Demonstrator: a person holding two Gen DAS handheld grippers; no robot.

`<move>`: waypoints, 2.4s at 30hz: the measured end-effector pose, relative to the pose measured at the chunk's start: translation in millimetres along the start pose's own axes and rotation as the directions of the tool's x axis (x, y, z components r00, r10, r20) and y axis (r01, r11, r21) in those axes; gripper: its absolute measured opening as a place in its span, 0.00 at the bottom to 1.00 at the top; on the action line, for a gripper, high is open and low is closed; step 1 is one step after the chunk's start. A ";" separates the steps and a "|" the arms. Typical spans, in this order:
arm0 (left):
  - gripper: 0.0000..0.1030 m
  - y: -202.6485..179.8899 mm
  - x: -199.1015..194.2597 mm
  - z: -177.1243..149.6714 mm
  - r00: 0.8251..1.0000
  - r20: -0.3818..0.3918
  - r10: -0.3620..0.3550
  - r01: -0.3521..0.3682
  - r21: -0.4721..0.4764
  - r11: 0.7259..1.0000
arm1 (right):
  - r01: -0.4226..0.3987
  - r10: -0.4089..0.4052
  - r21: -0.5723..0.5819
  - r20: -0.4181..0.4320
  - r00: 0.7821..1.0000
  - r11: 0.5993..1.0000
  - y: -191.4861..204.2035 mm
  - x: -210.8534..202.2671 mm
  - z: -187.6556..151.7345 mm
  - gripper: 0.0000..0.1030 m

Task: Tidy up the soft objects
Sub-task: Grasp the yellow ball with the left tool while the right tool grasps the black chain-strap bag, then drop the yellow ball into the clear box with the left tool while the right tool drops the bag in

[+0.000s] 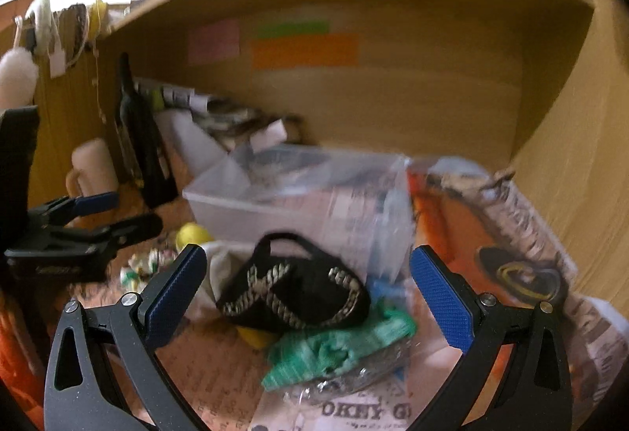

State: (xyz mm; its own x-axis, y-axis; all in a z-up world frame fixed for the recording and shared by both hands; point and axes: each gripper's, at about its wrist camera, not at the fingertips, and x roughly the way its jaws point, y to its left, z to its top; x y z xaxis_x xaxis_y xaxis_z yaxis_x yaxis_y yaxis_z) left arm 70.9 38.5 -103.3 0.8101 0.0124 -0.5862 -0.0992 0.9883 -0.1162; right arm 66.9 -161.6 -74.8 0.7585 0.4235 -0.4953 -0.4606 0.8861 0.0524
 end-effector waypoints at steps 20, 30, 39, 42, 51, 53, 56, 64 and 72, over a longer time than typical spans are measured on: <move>0.74 9.2 61.3 -1.0 0.989 -0.146 -0.020 0.020 -0.004 1.000 | -0.132 0.149 0.102 -0.184 0.972 0.986 -14.7 46.6 -14.6 0.58; 0.40 -1.2 63.5 -0.9 0.981 -0.167 -0.103 0.106 0.008 0.994 | -0.145 0.163 0.130 -0.140 0.977 0.981 -20.5 38.1 -11.5 0.31; 0.38 4.6 40.1 4.6 0.990 -0.104 -0.095 0.095 -0.005 0.995 | -0.129 0.134 0.102 -0.042 0.990 0.986 -21.9 19.7 10.3 0.28; 0.38 8.5 25.5 10.3 0.993 -0.067 -0.092 0.092 -0.009 0.996 | -0.121 0.122 0.098 -0.010 0.992 0.988 -24.4 15.8 17.4 0.28; 0.38 12.2 -7.2 41.3 0.996 0.047 -0.079 0.078 0.015 0.997 | -0.090 0.085 0.066 0.086 0.993 0.994 -28.2 7.2 45.8 0.28; 0.38 11.7 -11.0 46.9 0.995 0.064 -0.077 0.076 0.020 0.997 | -0.088 0.081 0.060 0.107 0.991 0.994 -30.1 6.6 52.5 0.28; 0.38 11.2 -12.9 58.4 0.993 0.089 -0.071 0.069 0.029 0.997 | -0.073 0.066 0.049 0.136 0.989 0.996 -32.3 7.3 62.9 0.28; 0.38 12.3 15.4 81.9 0.995 0.053 -0.089 0.088 0.029 0.996 | -0.047 0.042 0.031 0.134 0.990 0.998 -40.1 30.1 84.6 0.28; 0.38 8.0 62.8 87.8 0.993 -0.055 -0.100 0.102 0.034 0.994 | -0.032 0.032 -0.001 0.028 0.999 0.999 -41.3 74.7 84.7 0.28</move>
State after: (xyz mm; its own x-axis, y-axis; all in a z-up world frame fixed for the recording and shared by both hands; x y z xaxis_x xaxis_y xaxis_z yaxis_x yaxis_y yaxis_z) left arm 171.7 60.6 -70.6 0.7828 -0.0954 -0.6149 0.0039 0.9889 -0.1484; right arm 181.7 -150.6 -40.5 0.7559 0.4568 -0.4689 -0.4853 0.8718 0.0669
